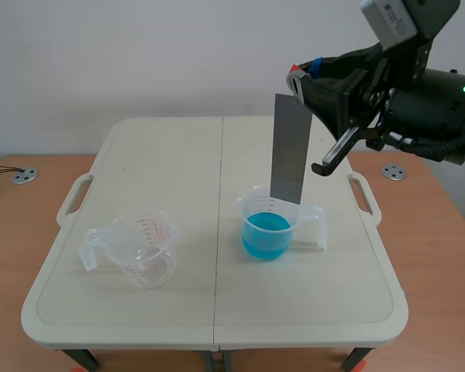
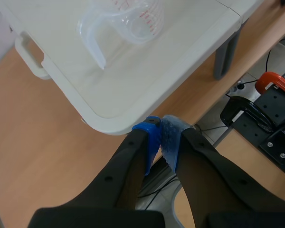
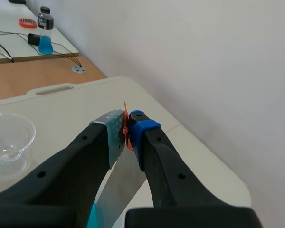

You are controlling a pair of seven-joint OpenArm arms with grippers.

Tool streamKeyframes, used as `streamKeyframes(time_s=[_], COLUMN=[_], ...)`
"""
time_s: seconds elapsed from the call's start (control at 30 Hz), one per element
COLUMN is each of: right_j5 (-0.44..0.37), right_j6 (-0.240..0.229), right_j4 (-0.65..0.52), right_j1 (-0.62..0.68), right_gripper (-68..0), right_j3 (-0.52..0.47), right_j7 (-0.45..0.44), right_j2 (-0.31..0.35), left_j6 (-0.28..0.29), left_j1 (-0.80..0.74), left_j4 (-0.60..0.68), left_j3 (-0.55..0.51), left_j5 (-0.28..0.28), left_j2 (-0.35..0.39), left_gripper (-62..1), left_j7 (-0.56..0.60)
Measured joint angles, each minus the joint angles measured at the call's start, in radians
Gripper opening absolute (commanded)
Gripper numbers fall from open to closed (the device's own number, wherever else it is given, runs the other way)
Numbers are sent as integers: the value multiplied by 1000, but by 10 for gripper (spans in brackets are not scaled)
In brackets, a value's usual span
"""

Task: Hold the metal plate by the orange handle, dip it into the blue solution, take it out and point at it, then put the plate back in the beaker on the left.
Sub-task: 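Lower the plate into the blue solution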

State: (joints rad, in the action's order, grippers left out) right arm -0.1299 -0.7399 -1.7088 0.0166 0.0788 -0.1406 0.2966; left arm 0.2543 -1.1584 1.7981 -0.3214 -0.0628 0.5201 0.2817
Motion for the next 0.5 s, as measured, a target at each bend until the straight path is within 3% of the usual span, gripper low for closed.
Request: streamKeyframes(time_s=[0.27, 0.5], right_j5=[86, 211], right_j6=[0, 0], right_j4=[86, 146], right_j1=[0, 0], right_gripper=[-662, -662], right_j3=[0, 8], right_j7=[-103, -176], right_j2=[-3, -49], left_j6=[0, 0], left_j1=[6, 6], left_j4=[0, 0], left_j3=[0, 0], left_j5=[0, 0], left_j2=[-3, -3], left_gripper=[-575, -575], left_j7=[0, 0])
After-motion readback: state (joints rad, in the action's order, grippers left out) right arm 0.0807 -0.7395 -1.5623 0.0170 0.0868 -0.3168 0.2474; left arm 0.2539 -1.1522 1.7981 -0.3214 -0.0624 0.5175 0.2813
